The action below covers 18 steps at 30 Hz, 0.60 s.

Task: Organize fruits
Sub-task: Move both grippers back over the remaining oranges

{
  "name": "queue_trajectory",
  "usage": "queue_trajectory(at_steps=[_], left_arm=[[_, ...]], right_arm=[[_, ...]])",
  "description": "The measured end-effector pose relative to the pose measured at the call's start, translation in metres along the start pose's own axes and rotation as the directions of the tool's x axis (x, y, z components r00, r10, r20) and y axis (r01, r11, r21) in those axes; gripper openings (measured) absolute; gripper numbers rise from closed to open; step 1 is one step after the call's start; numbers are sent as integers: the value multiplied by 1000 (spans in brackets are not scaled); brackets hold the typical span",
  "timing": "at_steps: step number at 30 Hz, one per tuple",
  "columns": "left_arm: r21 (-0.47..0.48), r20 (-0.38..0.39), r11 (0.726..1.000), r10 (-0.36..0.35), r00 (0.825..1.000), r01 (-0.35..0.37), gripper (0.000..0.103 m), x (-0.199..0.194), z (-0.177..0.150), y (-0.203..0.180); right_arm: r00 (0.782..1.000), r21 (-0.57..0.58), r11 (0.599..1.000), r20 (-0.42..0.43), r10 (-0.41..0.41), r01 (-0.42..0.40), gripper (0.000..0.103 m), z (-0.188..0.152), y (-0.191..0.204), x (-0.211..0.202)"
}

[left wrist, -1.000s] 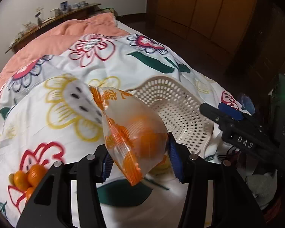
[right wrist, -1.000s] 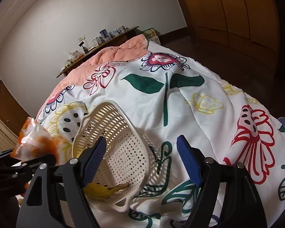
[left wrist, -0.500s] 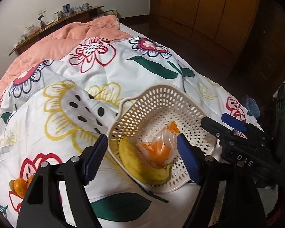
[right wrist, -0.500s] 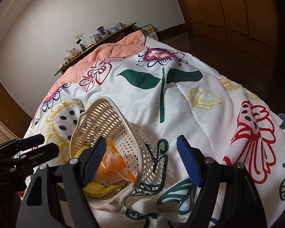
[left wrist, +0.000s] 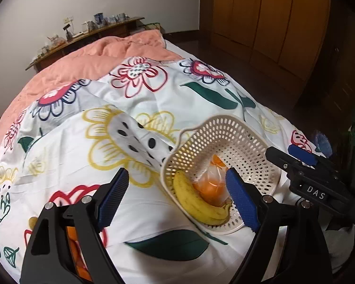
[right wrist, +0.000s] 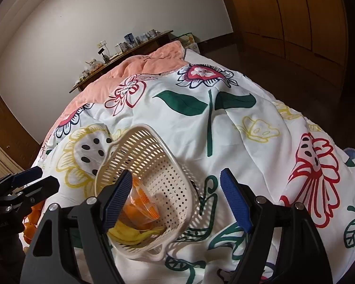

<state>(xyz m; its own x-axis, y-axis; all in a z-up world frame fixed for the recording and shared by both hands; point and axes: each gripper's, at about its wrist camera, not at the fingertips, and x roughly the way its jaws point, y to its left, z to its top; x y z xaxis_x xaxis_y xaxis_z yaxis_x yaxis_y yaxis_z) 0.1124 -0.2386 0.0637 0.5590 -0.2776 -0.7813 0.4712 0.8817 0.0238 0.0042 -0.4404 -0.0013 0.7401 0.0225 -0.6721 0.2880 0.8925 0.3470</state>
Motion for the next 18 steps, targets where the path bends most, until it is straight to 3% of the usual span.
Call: queue_trajectory(at_steps=[10, 18], left_arm=[[-96, 72, 993, 68, 995, -61, 85, -35, -16, 49], [-228, 94, 968, 131, 987, -107, 85, -55, -33, 110]], right_arm=[[999, -89, 995, 10, 45, -44, 77, 2, 44, -13], [992, -170, 977, -27, 127, -130, 77, -4, 94, -16]])
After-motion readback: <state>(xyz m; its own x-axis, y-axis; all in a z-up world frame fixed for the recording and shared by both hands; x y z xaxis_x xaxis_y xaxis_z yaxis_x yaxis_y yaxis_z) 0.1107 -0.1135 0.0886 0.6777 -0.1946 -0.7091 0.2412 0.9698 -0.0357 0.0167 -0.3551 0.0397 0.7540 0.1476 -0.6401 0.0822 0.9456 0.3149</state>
